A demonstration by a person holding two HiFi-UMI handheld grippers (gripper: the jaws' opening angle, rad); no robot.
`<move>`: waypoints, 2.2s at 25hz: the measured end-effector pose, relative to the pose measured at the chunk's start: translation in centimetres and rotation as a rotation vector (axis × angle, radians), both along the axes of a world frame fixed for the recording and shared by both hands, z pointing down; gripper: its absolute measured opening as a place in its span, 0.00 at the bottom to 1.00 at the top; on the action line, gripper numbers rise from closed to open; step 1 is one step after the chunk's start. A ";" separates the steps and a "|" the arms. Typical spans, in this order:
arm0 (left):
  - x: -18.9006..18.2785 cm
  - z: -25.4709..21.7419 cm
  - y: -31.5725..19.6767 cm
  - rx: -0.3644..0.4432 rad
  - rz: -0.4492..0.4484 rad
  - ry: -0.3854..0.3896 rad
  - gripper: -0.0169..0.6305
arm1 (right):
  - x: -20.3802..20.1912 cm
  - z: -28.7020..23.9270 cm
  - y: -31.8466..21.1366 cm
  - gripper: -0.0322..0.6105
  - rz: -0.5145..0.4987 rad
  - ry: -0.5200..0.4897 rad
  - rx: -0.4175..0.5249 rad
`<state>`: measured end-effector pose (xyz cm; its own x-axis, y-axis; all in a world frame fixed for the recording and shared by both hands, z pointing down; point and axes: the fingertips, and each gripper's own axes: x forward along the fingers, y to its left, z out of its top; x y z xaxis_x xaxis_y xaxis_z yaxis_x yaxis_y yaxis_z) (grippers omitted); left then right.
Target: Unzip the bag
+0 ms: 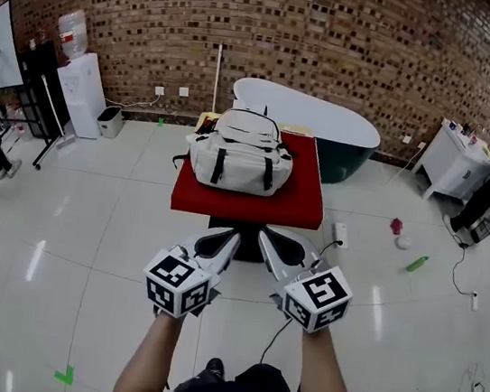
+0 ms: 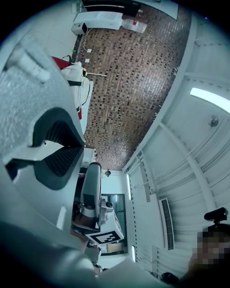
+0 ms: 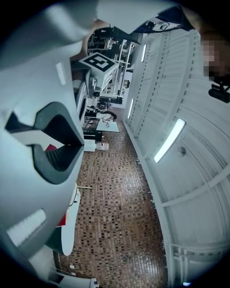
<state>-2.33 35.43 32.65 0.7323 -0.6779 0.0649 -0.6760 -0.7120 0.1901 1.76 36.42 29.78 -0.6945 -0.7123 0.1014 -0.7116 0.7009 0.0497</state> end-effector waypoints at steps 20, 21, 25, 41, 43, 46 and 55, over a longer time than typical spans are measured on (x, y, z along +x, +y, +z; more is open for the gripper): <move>0.1 3.4 -22.7 -0.060 -0.106 -0.062 0.02 | 0.5 3.9 -23.0 0.06 -0.144 -0.120 -0.071; 0.2 3.2 -24.1 -0.062 -0.119 -0.068 0.02 | 0.6 3.9 -24.4 0.06 -0.162 -0.129 -0.076; -0.2 3.3 -28.9 -0.059 -0.167 -0.101 0.02 | 0.6 3.9 -29.5 0.06 -0.217 -0.135 -0.085; -6.4 7.5 -44.6 -0.170 -0.229 -0.147 0.02 | -2.4 7.6 -45.0 0.06 -0.233 -0.017 -0.141; -7.1 8.5 -46.9 -0.179 -0.224 -0.146 0.02 | -3.0 8.5 -46.9 0.06 -0.223 0.006 -0.156; -7.6 10.1 -50.2 -0.204 -0.197 -0.145 0.02 | -3.5 9.6 -49.7 0.06 -0.190 0.031 -0.178; -9.8 14.5 -57.6 -0.261 -0.155 -0.200 0.02 | -5.6 12.5 -57.0 0.06 -0.141 0.132 -0.215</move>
